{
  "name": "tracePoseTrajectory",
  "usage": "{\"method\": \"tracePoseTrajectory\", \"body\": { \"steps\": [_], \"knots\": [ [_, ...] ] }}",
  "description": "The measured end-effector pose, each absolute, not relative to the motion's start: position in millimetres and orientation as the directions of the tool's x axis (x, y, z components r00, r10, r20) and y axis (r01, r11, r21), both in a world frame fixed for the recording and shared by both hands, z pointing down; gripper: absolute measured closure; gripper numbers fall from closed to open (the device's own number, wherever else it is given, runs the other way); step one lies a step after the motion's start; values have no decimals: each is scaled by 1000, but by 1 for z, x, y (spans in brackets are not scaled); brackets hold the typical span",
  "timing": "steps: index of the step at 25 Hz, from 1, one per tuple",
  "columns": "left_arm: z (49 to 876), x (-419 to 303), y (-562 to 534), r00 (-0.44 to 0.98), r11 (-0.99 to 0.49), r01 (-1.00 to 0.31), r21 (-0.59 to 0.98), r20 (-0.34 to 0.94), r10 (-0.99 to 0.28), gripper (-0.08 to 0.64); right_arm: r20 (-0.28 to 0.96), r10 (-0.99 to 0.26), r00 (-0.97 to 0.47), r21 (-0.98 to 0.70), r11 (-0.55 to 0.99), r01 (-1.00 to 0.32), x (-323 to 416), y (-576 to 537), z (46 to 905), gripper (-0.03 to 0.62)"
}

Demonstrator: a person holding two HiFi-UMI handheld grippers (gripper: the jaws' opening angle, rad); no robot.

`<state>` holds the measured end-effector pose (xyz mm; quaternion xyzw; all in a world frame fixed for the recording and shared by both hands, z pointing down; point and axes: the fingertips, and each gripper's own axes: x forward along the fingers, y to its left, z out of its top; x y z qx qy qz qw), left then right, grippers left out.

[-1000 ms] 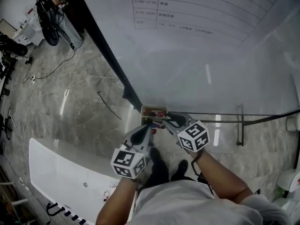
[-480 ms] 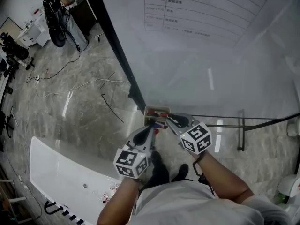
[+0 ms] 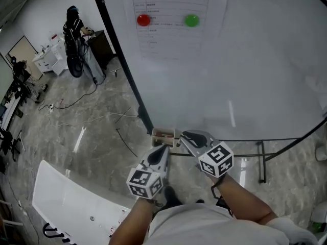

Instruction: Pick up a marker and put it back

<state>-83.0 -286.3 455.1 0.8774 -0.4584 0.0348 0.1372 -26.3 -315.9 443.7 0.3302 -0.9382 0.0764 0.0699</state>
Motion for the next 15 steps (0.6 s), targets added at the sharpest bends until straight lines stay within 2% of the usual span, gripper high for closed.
{"method": "tracePoseTrajectory", "body": {
  "steps": [8, 15],
  "knots": [
    [420, -57, -247, 558, -542, -829, 140, 132, -819, 555, 63, -611, -789, -38, 789, -613, 4, -268, 383, 525],
    [405, -49, -233, 556, -545, -830, 117, 98, -826, 555, 44, -603, -796, -38, 795, -605, 8, -251, 375, 525]
  ]
}}
